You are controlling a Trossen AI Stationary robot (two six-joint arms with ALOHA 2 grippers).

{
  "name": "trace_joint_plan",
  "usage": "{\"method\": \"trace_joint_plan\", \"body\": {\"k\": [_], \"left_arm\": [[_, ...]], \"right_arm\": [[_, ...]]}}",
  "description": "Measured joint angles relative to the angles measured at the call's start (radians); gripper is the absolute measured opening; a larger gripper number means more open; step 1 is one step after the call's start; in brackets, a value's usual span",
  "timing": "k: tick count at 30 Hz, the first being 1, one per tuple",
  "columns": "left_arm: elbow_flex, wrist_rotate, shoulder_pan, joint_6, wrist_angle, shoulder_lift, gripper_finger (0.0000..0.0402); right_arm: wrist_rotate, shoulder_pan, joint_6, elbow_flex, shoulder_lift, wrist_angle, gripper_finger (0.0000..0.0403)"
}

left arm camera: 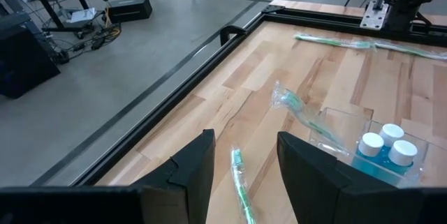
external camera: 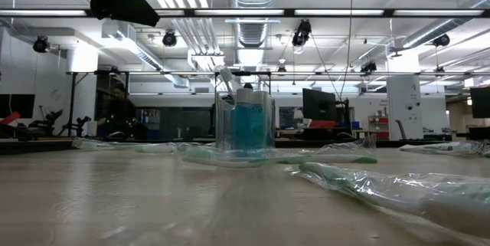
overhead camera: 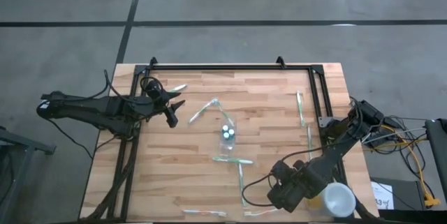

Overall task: Pick & Place toothbrushing station
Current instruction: Put the blue mouthwash bottle into the middle of the transparent organizer

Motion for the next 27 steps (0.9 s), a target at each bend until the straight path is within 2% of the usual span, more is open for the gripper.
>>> {"method": "trace_joint_plan", "body": {"k": [27], "left_arm": [[0.0,0.0,0.0,0.0,0.0,0.0,0.0161]], "right_arm": [[-0.043,0.0,-0.014,-0.064,0.002,0.079,0.0187]]}}
